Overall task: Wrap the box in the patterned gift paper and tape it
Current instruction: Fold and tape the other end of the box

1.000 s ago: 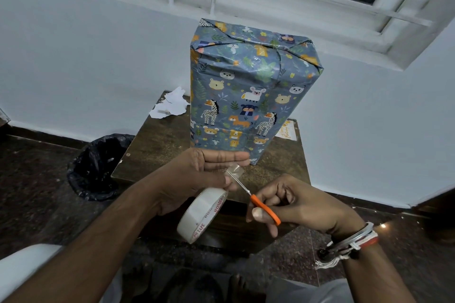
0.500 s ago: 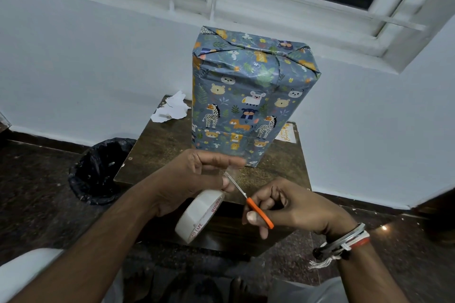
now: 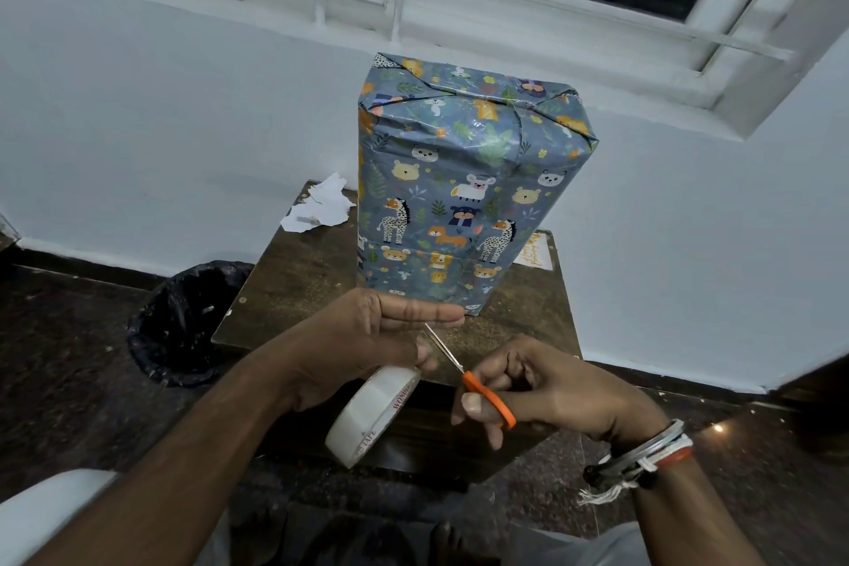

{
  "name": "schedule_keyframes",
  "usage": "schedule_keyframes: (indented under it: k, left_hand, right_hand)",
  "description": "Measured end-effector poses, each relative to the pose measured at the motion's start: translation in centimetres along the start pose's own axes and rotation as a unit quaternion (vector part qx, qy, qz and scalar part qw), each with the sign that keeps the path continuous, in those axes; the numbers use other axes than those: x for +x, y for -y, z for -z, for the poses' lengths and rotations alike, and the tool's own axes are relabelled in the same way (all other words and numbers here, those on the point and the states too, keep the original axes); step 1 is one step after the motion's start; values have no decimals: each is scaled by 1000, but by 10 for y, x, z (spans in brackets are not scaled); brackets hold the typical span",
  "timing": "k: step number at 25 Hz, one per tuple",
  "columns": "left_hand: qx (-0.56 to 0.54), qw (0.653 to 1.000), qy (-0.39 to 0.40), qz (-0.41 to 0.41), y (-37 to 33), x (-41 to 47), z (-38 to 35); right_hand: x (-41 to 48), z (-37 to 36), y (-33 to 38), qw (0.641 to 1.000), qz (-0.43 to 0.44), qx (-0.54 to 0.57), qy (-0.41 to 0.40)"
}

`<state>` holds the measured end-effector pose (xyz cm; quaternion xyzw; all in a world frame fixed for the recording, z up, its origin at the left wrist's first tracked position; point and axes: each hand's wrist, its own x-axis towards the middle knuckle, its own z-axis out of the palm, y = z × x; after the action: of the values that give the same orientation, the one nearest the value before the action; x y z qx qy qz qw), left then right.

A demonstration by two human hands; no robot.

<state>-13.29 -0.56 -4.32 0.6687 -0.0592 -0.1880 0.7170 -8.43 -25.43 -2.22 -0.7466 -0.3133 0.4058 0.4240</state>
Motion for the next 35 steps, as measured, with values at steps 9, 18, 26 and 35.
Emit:
schedule_keyframes:
  k: [9, 18, 26, 35]
  left_hand:
    - [-49, 998, -29, -41, 1, 1, 11]
    - [-80, 993, -21, -80, 4, 2, 10]
    - [-100, 990, -19, -100, 2, -11, 4]
    - [-136, 979, 0, -151, -18, -42, -16]
  right_hand:
    - [-6, 3, -16, 993, -33, -78, -86]
    - [31, 18, -36, 811, -308, -415, -274]
    - [38, -28, 0, 878, -74, -98, -463]
    - [25, -70, 74, 850, 105, 285, -430]
